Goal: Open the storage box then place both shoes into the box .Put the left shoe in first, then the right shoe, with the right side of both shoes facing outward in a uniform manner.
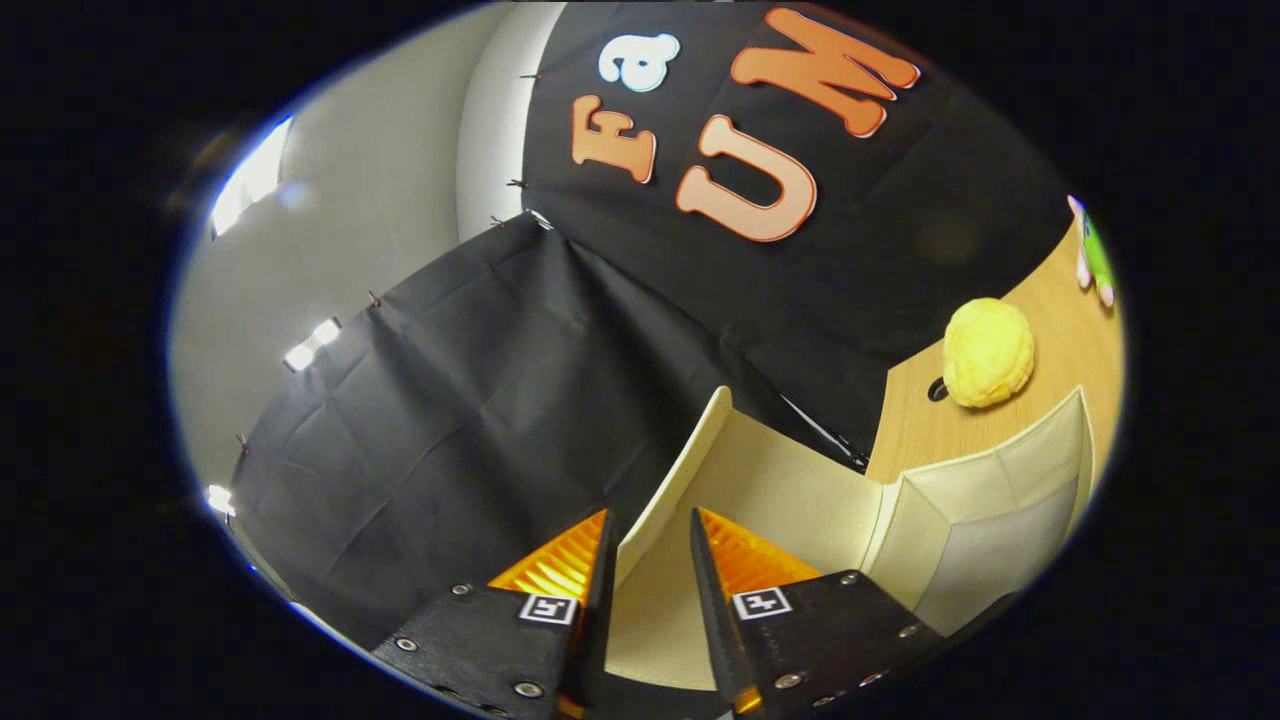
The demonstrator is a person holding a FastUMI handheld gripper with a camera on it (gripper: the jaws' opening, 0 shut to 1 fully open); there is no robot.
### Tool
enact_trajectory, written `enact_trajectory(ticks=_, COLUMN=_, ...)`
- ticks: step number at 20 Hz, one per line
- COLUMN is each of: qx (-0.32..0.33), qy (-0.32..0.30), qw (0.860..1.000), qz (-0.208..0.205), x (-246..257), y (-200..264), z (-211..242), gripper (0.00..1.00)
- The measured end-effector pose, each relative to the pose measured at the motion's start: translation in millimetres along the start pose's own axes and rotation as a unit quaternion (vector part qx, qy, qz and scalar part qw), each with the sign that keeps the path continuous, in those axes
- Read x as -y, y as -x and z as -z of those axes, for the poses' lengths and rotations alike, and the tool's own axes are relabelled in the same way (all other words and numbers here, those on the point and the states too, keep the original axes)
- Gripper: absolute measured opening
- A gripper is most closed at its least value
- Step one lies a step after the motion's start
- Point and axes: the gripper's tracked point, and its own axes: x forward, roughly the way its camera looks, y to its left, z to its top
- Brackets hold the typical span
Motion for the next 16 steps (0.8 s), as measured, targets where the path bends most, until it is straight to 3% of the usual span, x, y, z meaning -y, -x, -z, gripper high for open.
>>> enact_trajectory(ticks=1, qx=-0.011, qy=0.013, qw=1.0, qz=0.003, x=1, y=4, z=5, gripper=0.58)
enact_trajectory(ticks=3, qx=-0.041, qy=0.035, qw=0.998, qz=0.028, x=14, y=17, z=15, gripper=0.74)
enact_trajectory(ticks=5, qx=-0.064, qy=0.082, qw=0.991, qz=0.078, x=37, y=32, z=19, gripper=0.92)
enact_trajectory(ticks=6, qx=-0.066, qy=0.121, qw=0.984, qz=0.11, x=52, y=43, z=15, gripper=0.96)
enact_trajectory(ticks=10, qx=-0.067, qy=0.24, qw=0.942, qz=0.224, x=104, y=97, z=-5, gripper=0.98)
enact_trajectory(ticks=16, qx=-0.087, qy=0.268, qw=0.903, qz=0.324, x=164, y=188, z=-23, gripper=0.98)
